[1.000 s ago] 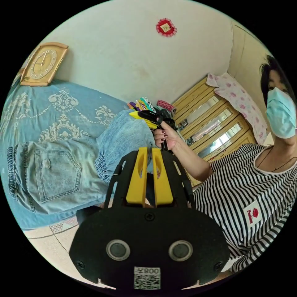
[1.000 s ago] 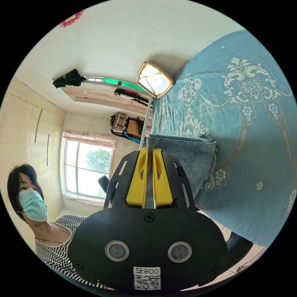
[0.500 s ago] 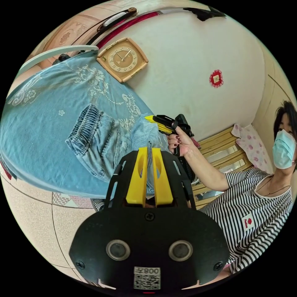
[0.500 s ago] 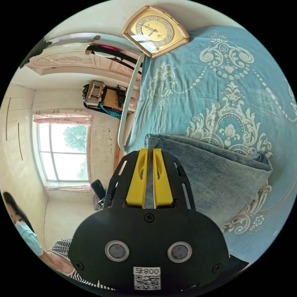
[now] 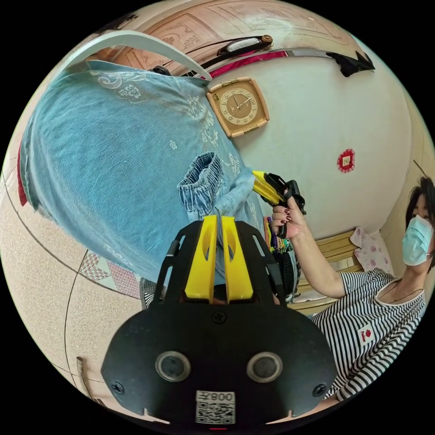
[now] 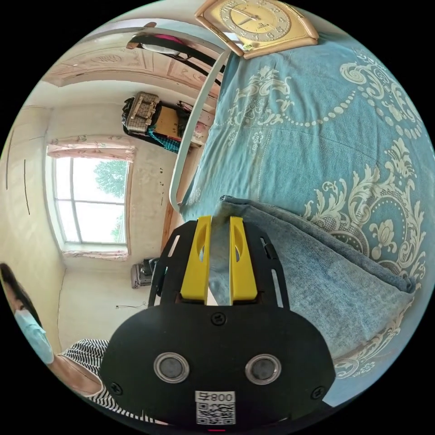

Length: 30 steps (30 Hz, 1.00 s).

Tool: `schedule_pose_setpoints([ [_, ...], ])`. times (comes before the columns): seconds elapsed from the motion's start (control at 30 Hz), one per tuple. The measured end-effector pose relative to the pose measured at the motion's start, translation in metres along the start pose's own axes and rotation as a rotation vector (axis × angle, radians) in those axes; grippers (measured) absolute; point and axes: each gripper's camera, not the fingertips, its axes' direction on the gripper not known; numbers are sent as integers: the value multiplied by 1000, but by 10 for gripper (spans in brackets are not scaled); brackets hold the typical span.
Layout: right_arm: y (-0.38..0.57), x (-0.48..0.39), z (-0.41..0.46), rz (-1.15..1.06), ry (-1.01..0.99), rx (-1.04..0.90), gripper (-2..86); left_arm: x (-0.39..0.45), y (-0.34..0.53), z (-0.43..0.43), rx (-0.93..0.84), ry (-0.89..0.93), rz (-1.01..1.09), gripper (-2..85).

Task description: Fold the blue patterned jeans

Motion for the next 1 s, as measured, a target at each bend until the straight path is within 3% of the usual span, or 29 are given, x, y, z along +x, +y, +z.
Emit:
schedule_pose_setpoints([
  [0.13,15,6,1,-87,-79,93,11,-3,4,-17,41,-2,-10,14],
  [0.37,0,15,92,-180,125,-47,1,20,10,-49,133,-158,64,2],
  [0.53,-20,21,156,-222,312,-169,1,56,-9,-22,-18,-281,278,1],
  [0.73,-10,24,181,-314,371,-157,0,51,-15,18,-126,-460,278,0],
  [1.0,12,37,168,-392,257,-161,0,61,-3,28,-113,-521,320,-1],
])
